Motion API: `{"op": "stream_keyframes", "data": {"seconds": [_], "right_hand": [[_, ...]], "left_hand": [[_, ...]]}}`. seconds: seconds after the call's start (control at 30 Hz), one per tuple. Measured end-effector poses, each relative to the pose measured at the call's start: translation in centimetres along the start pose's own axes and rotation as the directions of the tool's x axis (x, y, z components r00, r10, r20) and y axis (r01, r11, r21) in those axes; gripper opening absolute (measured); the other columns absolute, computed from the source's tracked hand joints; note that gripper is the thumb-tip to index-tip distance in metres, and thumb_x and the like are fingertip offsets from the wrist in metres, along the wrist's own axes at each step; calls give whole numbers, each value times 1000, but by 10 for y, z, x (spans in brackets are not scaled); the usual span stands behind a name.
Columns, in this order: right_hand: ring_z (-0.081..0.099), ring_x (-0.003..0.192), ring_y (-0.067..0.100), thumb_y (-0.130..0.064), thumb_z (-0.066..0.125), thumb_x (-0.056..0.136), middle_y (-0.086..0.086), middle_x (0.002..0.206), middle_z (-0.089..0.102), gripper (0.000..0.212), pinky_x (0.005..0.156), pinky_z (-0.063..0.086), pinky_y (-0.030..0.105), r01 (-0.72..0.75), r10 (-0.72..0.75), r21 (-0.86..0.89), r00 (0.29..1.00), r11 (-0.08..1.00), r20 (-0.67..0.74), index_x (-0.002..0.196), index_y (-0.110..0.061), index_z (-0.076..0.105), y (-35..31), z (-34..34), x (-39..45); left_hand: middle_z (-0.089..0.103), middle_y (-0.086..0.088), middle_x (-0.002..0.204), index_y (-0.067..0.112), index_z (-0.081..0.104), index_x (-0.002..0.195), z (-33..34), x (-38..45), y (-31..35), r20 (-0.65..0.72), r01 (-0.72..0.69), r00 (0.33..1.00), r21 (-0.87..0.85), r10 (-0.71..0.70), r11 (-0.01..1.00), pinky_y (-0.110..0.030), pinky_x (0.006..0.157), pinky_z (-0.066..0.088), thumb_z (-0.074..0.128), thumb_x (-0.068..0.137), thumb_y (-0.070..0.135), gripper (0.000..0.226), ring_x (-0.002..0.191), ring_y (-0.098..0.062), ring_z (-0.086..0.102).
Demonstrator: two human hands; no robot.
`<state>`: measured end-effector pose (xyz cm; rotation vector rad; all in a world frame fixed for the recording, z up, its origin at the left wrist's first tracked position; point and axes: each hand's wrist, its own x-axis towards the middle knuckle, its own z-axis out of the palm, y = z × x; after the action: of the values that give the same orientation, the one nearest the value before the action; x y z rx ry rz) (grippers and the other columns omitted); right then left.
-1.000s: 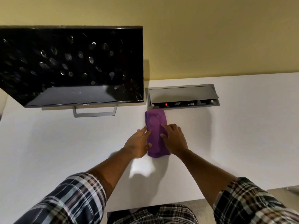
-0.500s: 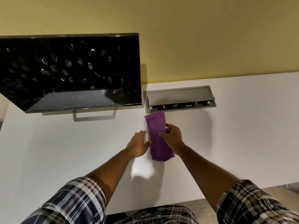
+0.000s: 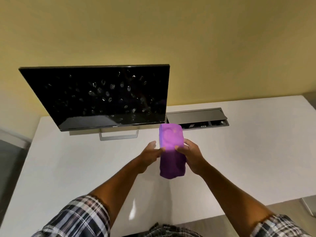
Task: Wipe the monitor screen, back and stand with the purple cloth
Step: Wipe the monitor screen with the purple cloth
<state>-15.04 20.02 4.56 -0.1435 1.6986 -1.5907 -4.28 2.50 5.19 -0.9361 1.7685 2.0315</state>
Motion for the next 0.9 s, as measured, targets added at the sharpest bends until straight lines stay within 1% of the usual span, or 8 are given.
{"op": "stream_keyframes", "data": {"seconds": [0.03, 0.17, 0.27, 0.33, 0.43, 0.53, 0.67, 0.9], "right_hand": [[74, 102, 32, -22, 82, 88, 16, 118, 73, 39, 89, 62, 49, 12, -12, -12, 1000, 1000, -16, 123, -14, 66, -4, 11, -6], [74, 102, 27, -18, 81, 91, 13, 124, 70, 56, 73, 64, 33, 35, -51, -107, 987, 994, -153, 137, -24, 50, -15, 53, -20], [77, 93, 23, -12, 79, 92, 15, 111, 75, 69, 68, 62, 30, 141, -152, -84, 977, 986, -147, 143, -35, 39, -19, 78, -29], [75, 103, 22, -8, 80, 91, 9, 120, 74, 75, 78, 63, 33, 244, -255, -122, 964, 962, -78, 146, -41, 44, -24, 90, -34], [60, 128, 15, -11, 91, 78, -13, 146, 56, 79, 97, 57, 32, 363, -366, -319, 929, 875, 54, 142, -43, 58, -27, 102, -33], [52, 133, 17, -25, 94, 66, -7, 146, 50, 92, 109, 51, 41, 393, -408, -509, 909, 766, 88, 147, -42, 55, -25, 120, -33], [53, 127, 20, -19, 97, 68, 0, 136, 52, 93, 108, 49, 36, 382, -450, -627, 891, 679, 56, 149, -33, 55, -28, 141, -37], [62, 106, 14, -26, 92, 67, -13, 113, 60, 59, 96, 53, 45, 464, -616, -710, 786, 529, 54, 122, -34, 72, -37, 164, -43]], "left_hand": [[35, -7, 158, 16, 20, 157, -7, -7, 0, 6, -2, 1000, -38, 2, 999, -47, 111, 45, 83, 71, 56, 114, 135, -32, 49], [58, -15, 135, 32, 36, 138, -27, -31, -2, -99, -144, 986, -137, 131, 980, -37, 84, 61, 78, 86, 13, 70, 113, -28, 65], [63, -15, 118, 39, 34, 138, -40, -54, 1, -176, -300, 945, -124, 276, 946, -32, 70, 61, 72, 91, 6, 69, 102, -26, 68], [61, -14, 117, 42, 35, 140, -52, -67, 3, -186, -403, 902, -43, 389, 914, -38, 73, 63, 70, 90, 4, 72, 101, -25, 67], [55, -3, 125, 36, 43, 142, -72, -80, 7, -108, -461, 875, 111, 472, 880, -33, 74, 61, 69, 85, -9, 77, 96, -10, 65], [49, -2, 137, 37, 41, 146, -94, -89, 7, -71, -446, 866, 333, 494, 831, -40, 92, 58, 80, 77, -1, 89, 116, -20, 58], [43, -2, 145, 26, 39, 152, -114, -97, 9, -121, -379, 850, 536, 512, 754, -41, 110, 43, 84, 77, 7, 90, 130, -22, 46], [48, 5, 116, 30, 63, 119, -139, -109, 7, -106, -448, 751, 642, 652, 621, -32, 96, 46, 85, 75, 19, 50, 112, -16, 48]]}}
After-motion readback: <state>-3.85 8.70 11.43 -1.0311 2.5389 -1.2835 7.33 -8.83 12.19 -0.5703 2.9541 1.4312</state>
